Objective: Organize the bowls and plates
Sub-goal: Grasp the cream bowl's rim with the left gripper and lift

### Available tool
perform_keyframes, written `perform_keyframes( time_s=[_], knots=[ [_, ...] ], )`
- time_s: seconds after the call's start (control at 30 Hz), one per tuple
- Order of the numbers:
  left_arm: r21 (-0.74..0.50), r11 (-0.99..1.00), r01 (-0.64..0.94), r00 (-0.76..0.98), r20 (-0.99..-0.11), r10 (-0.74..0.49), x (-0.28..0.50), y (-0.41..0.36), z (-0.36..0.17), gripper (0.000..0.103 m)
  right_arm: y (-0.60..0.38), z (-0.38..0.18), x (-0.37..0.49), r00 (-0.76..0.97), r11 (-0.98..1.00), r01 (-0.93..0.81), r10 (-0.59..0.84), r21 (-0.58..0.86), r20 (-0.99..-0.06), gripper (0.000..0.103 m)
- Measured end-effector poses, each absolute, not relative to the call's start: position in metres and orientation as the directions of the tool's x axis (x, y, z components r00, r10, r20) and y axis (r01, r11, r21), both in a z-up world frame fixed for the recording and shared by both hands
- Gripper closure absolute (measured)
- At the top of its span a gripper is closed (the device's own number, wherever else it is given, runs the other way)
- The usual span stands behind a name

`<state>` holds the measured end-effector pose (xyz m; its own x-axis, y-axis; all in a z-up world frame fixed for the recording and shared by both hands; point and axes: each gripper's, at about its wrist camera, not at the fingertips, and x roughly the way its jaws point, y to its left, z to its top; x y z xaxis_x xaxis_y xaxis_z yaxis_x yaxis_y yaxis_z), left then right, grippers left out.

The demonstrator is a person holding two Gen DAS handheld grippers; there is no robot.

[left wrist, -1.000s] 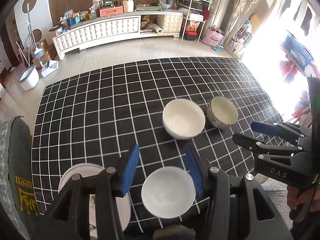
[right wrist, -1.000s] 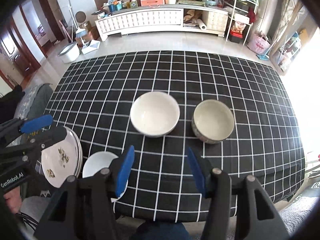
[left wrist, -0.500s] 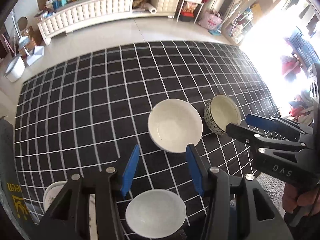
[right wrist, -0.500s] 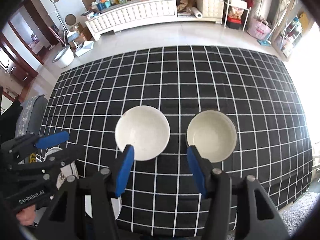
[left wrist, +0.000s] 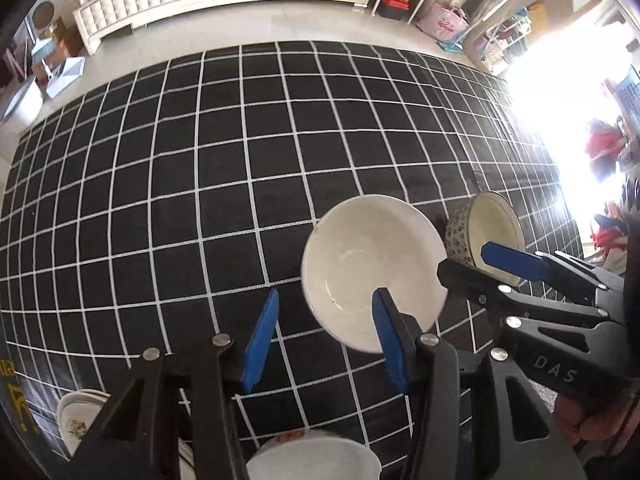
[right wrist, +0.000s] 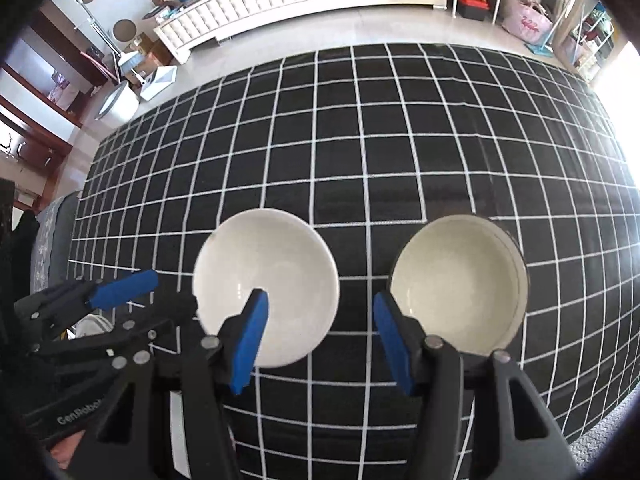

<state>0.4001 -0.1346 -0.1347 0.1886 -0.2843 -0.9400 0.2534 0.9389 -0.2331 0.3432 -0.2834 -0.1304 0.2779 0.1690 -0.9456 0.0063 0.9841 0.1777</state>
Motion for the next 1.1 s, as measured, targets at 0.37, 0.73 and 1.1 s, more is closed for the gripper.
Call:
perform_keyframes(
  time_s=[0.37,0.73,1.1],
  knots=[
    [-0.245,0.924,0.294,0.16,-0.94,-0.3,0.405,-0.138,-0.154,0.078,-0.287,-0.153,0.357,0.232,0.982,-0.003,0.182,0.187,-0.955,0.075],
    [-0.203,0.937,0.286,0.151,-0.956,-0.253,0.409,-0.129,-0.179,0.094,-0.304,-0.161,0.347,0.214,0.99,0.009,0.136,0.141,-0.967,0.091],
    [-0.132,0.939,0.316,0.198,-0.959,-0.202,0.401,-0.14,-0.187,0.096,-0.298,-0.158,0.336,0.244,0.992,-0.009,0.127,0.129,-0.961,0.095]
  ],
)
